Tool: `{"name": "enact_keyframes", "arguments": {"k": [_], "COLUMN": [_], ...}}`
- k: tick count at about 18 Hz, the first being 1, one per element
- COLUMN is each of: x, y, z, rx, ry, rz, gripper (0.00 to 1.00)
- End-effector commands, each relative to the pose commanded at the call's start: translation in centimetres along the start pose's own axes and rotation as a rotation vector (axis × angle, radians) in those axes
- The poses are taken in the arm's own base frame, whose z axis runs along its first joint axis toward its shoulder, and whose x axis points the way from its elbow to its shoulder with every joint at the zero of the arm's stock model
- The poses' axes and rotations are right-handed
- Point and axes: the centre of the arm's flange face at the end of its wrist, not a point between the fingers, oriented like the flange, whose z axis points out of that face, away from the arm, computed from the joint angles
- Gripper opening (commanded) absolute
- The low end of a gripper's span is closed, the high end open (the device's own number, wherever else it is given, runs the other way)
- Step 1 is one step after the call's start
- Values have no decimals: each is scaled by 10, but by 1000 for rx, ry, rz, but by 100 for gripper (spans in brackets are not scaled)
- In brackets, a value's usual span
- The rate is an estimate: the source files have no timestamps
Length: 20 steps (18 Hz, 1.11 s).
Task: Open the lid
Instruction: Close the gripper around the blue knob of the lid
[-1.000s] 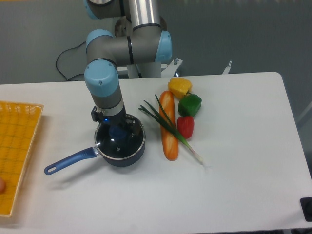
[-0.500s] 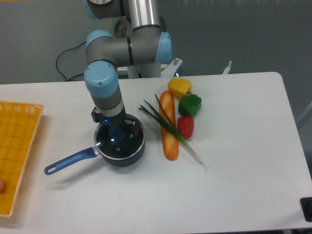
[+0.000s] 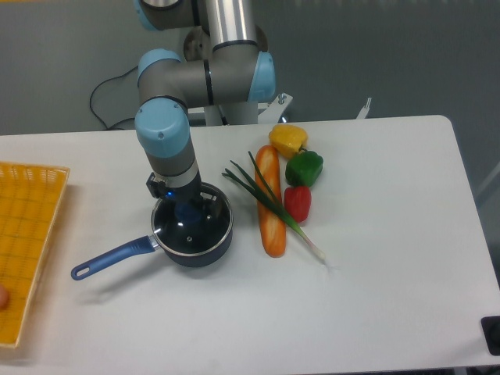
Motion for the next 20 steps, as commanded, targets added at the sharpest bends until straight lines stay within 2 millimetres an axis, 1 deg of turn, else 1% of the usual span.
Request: {"name": "enact_keyframes", "arguments": {"k": [2, 5, 7, 9, 11, 20], "x": [0, 0, 0, -1, -1, -10], "y": [0, 0, -1, -1, -1, 0], "z": [-1, -1, -1, -2, -3, -17], "rx": [1, 2, 3, 5, 7, 14], "ry": [-1, 1, 0, -1, 0, -15], "rz": [-2, -2, -9, -12, -14, -17], "gripper": [74, 69, 63, 60, 58, 57]}}
